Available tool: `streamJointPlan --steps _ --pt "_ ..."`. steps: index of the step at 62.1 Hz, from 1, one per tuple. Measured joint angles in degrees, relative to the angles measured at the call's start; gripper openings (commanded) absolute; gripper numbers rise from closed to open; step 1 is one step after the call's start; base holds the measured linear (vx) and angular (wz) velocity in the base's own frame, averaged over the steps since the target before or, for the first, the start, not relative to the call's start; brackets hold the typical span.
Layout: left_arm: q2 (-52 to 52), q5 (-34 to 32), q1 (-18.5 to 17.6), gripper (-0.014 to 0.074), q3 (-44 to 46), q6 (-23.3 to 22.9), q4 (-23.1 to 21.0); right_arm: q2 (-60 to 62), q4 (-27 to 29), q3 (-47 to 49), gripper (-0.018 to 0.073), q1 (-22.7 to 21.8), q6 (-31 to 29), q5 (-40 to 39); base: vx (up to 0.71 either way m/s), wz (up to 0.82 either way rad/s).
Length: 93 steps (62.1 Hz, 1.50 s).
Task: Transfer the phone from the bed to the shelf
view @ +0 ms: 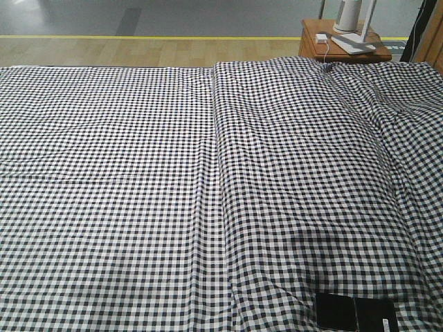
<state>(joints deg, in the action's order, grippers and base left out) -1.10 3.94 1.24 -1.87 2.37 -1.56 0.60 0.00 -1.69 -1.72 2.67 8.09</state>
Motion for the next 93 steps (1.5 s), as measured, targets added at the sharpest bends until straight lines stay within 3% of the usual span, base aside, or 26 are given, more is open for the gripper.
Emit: streamJointPlan --steps 83,93 --pt "0.00 0.00 0.00 0.0001 0.00 0.00 0.00 0.00 0.62 0.00 -0.0005 0.00 0.05 0.00 0.00 0.00" --pt "0.00 0.00 0.00 0.0001 0.00 0.00 0.00 0.00 0.74 0.00 -0.0005 0.00 0.05 -3.26 0.00 0.00"
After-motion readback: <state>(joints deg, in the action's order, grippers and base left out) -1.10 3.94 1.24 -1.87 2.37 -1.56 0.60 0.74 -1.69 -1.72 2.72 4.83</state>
